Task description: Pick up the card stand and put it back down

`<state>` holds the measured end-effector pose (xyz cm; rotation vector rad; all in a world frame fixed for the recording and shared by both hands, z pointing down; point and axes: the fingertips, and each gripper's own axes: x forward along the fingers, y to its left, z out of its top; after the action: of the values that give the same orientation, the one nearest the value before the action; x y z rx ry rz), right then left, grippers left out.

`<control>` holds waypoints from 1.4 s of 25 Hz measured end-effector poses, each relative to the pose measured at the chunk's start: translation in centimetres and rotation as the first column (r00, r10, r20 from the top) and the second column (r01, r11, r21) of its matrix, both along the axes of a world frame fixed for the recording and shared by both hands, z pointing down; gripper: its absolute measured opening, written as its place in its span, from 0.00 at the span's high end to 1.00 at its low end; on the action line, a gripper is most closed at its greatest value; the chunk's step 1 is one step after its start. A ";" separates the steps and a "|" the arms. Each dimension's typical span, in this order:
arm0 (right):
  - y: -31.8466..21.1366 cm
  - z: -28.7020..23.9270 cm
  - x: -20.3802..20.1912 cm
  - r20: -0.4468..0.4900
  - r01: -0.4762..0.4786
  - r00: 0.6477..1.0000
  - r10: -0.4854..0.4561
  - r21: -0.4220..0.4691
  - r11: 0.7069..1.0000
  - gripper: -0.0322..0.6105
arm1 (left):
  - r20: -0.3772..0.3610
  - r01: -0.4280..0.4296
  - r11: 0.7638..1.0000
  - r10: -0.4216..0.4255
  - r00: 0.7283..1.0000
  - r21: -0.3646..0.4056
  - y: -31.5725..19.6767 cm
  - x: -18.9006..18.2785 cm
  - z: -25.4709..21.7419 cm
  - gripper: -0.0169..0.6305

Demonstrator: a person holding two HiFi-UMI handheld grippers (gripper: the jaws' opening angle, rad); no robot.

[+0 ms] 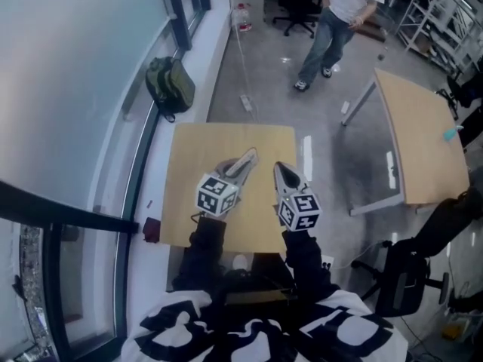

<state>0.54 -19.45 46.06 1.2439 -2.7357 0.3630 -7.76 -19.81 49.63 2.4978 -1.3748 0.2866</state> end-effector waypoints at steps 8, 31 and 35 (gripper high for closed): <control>3.4 -4.2 -1.5 0.017 -0.005 1.000 0.004 0.088 0.996 0.93 | 0.026 0.092 0.986 -0.097 0.995 0.140 4.1 -0.7 -5.5 0.94; 7.6 -8.7 -4.8 0.012 0.000 1.000 -0.003 0.226 0.974 0.93 | -0.056 0.311 0.880 -0.313 0.948 0.359 9.7 -4.3 -12.0 0.94; 7.7 -8.8 -4.8 0.011 0.006 1.000 -0.008 0.228 0.974 0.93 | -0.059 0.317 0.879 -0.318 0.946 0.356 9.7 -4.5 -12.0 0.94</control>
<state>-4.22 -11.79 37.24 1.2848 -2.8557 0.0548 -12.25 -10.13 37.63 2.4781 -1.9603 -0.0419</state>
